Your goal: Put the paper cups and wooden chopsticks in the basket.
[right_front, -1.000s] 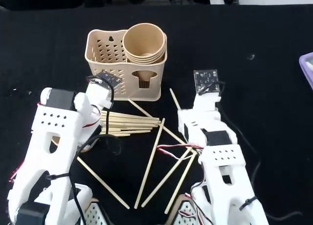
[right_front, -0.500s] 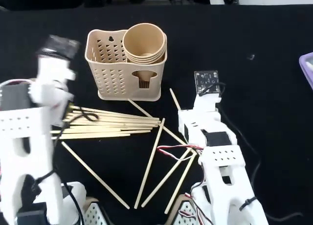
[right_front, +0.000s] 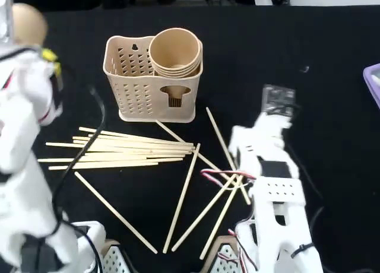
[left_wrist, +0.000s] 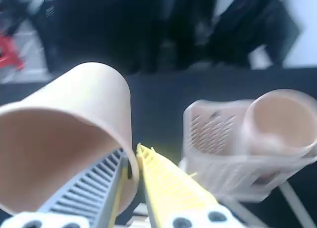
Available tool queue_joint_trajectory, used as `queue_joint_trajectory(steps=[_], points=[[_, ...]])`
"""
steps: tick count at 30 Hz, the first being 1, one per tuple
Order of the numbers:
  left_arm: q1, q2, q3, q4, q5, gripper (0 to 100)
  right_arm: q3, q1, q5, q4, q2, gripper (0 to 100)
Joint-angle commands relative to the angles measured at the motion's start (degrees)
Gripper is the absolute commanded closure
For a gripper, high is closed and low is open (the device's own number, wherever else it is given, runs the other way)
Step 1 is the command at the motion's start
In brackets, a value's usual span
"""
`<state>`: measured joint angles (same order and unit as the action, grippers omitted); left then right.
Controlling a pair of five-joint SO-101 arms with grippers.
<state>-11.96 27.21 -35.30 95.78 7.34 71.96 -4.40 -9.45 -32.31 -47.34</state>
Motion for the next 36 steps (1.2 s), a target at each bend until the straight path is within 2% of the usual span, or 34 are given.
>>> queue_joint_trajectory(steps=[1, 5, 13, 17, 29, 36], points=[[7.3, -8.0, -5.8, -7.0, -8.8, 97, 0.0, -2.3, -1.1, 1.8, -1.5, 98.7], [13.9, -15.5, -6.3, -10.7, -12.1, 97, 1.0, -2.3, -0.3, 3.3, -1.5, 98.7], [26.2, -24.7, -16.8, -11.3, -12.1, 97, 1.6, -1.4, 0.5, 4.9, -1.5, 98.6], [30.8, -30.7, -18.0, -11.0, -12.0, 97, 1.6, 0.6, 1.6, 4.7, -1.5, 98.6], [31.7, -34.6, -18.7, -7.3, -11.8, 97, 1.4, 0.9, 1.6, 4.7, -1.5, 98.6], [31.7, -34.6, -29.5, -4.3, -11.8, 97, 1.5, 0.9, 1.6, 4.7, -1.5, 98.6]])
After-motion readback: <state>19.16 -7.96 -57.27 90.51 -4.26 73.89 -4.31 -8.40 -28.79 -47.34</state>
